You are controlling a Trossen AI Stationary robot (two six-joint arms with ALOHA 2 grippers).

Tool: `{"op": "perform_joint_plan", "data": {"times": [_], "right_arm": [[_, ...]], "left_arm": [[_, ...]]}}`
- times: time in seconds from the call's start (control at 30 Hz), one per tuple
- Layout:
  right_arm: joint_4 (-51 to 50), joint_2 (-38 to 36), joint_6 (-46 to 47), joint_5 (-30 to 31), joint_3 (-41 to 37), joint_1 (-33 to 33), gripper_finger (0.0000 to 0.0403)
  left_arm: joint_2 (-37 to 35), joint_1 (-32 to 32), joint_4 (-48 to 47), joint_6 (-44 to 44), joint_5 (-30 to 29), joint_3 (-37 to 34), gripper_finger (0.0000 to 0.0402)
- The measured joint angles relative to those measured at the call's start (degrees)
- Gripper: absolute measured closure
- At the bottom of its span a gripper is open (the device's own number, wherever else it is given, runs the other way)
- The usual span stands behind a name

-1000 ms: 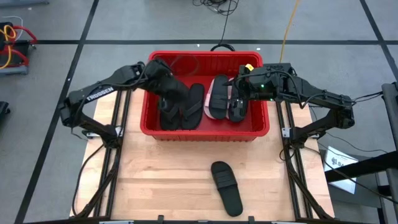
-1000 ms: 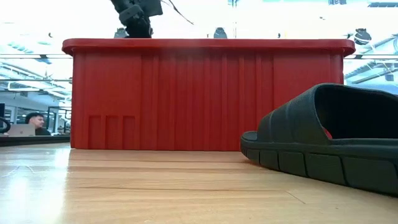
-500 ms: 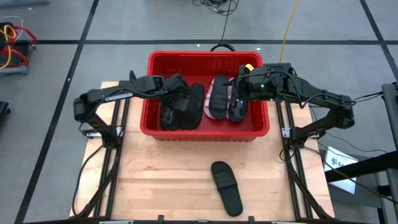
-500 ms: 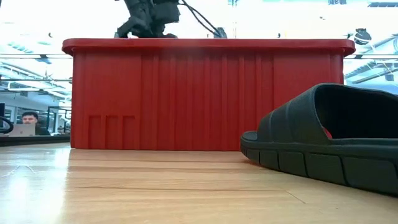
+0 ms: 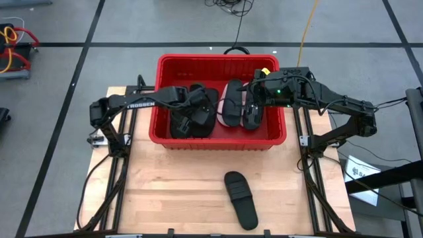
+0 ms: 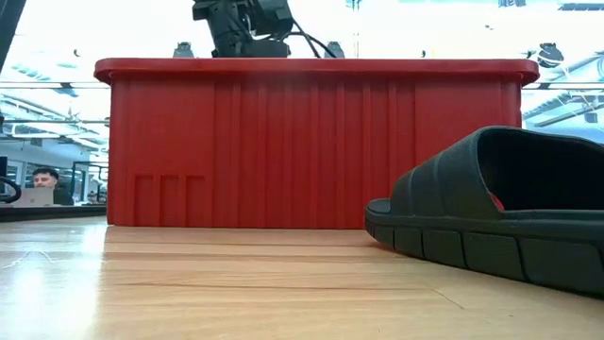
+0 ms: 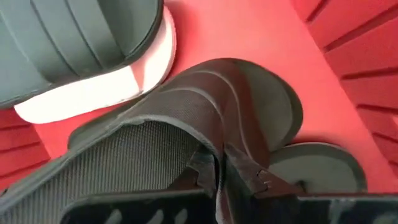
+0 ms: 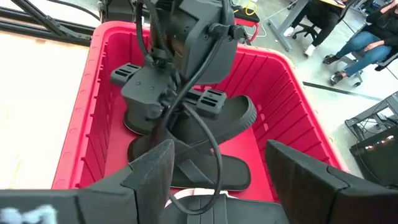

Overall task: Pick and place slides into bin
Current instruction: Put the black slide into the red bin

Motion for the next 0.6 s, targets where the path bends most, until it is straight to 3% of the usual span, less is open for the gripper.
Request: {"op": "perform_joint_plan", "data": {"times": [0.4,0.6], "right_arm": [[0.0,0.0,0.0,0.0,0.0,0.0,0.0161],[0.0,0.0,0.0,0.0,0.0,0.0,0.0161]], "left_arm": [[0.1,0.3,7.4,-0.8,-5.1,-0.2,0.0393],[0.1,0.2,7.7,-0.3,-5.2,-0.2,0.0359]]}}
